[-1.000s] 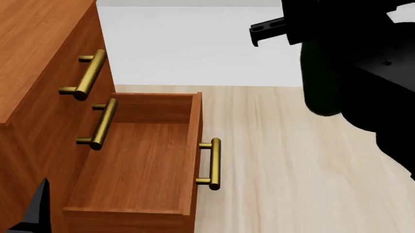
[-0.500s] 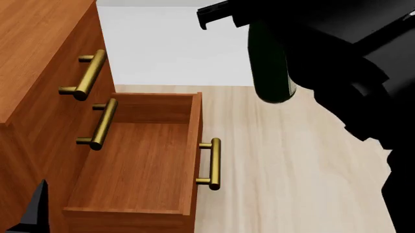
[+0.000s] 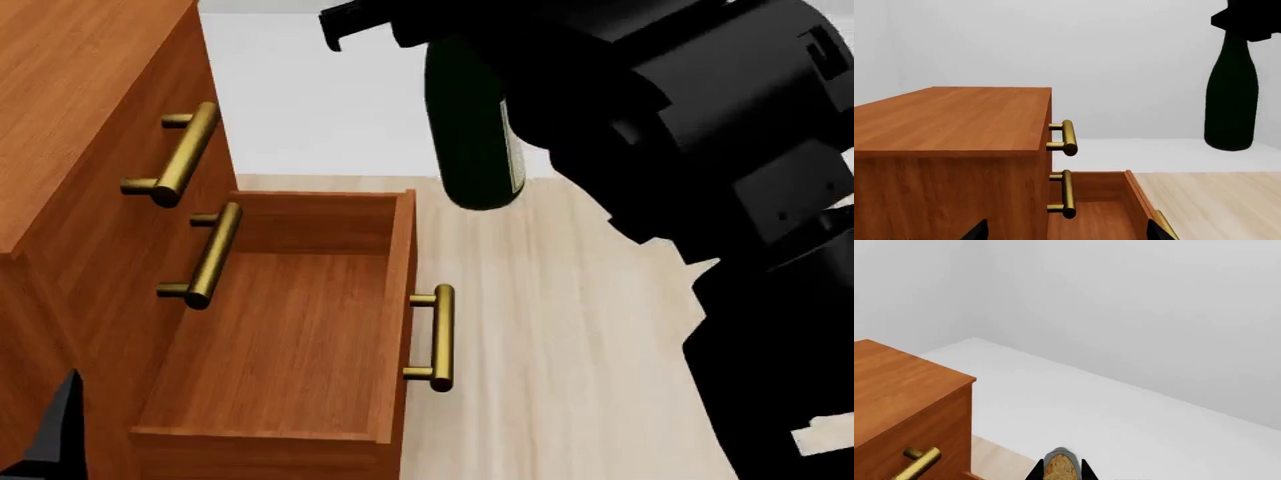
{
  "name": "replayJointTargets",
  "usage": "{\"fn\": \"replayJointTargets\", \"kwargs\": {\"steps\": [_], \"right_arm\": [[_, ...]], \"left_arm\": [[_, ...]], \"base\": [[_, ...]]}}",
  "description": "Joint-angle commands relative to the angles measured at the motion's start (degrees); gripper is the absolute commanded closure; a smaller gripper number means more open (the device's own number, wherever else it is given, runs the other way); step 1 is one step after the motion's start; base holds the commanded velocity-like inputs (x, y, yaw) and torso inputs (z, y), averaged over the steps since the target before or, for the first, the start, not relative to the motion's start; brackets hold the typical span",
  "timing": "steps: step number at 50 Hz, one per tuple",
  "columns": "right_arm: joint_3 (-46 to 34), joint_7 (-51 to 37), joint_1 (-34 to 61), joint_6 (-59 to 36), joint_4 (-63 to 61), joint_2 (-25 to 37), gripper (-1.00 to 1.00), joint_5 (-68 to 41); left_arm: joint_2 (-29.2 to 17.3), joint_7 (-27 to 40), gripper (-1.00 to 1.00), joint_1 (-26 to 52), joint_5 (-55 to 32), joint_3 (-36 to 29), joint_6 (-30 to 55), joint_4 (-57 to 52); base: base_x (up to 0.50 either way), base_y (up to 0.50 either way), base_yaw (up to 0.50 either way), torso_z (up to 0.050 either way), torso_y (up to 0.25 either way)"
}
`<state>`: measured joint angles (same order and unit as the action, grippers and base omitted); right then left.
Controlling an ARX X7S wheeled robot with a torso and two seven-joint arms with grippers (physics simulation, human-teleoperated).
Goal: Put the wine bottle in the bottom drawer of the cabinet.
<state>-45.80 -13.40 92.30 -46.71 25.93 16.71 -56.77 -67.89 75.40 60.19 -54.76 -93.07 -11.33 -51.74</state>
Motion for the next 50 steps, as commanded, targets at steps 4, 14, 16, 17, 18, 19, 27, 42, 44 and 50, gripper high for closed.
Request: {"fn": "replayJointTargets", "kwargs": {"steps": [4, 14, 16, 17, 18, 19, 27, 42, 44, 50], "right_arm": [[0.1, 2.2, -0.1, 2.0, 2.4, -3.5, 1.0, 1.6], [-0.6, 3.9, -1.3, 3.5, 3.9, -5.6, 1.0, 1.6], [-0.3, 4.0, -1.7, 3.9, 4.2, -6.0, 1.0, 1.4], [-0.3, 4.0, -1.8, 4.0, 4.4, -6.1, 1.0, 1.4], [0.0, 4.0, -2.1, 4.1, 4.0, -6.2, 1.0, 0.9], [0.2, 4.0, -2.3, 4.1, 3.7, -6.1, 1.0, 0.7], [1.1, 4.4, -3.5, 5.1, 3.2, -7.2, 1.0, -0.7], [0.2, 7.3, -4.3, 7.6, 7.9, -10.9, 1.0, -0.4], [-0.1, 7.7, -4.3, 8.1, 9.0, -11.7, 1.0, -0.1], [-0.1, 9.2, -4.0, 9.4, 12.1, -13.5, 1.0, -0.2]], "left_arm": [[0.0, -0.4, -1.0, -0.8, 0.7, 0.3, -1.2, 0.5], [-0.2, -0.7, -1.0, -1.3, 0.7, 0.2, -1.5, 1.0], [-0.3, -0.6, -1.0, -1.3, 0.7, 0.3, -1.4, 0.8], [-0.3, -0.6, -1.0, -1.3, 0.7, 0.3, -1.3, 0.8], [-0.4, -0.6, -1.0, -1.3, 0.5, 0.3, -1.4, 0.7], [-0.4, -0.7, -1.0, -1.4, 0.6, 0.3, -1.5, 0.8], [0.1, -0.9, -1.0, -2.1, 1.0, 0.2, -1.9, 1.5], [-0.1, -1.3, -1.0, -2.5, 0.8, 0.4, -2.2, 2.1], [-0.2, -1.6, -1.0, -2.6, 0.6, 0.5, -2.7, 2.4], [-0.4, -1.6, -1.0, -2.9, 1.0, 0.5, -2.8, 2.3]], "base": [[0.0, 0.0, 0.0, 0.0, 0.0], [0.0, 0.0, 0.0, 0.001, 0.001], [0.0, 0.0, 0.0, 0.0, 0.0], [0.0, 0.0, 0.0, 0.0, 0.0], [0.0, 0.0, 0.0, 0.0, 0.0], [0.0, 0.0, 0.0, 0.0, 0.0], [0.0, 0.0, 0.0, 0.0, 0.0], [0.0, 0.0, 0.0, 0.0, 0.001], [0.0, 0.0, 0.0, 0.0, 0.005], [0.0, 0.0, 0.0, 0.002, 0.0]]}}
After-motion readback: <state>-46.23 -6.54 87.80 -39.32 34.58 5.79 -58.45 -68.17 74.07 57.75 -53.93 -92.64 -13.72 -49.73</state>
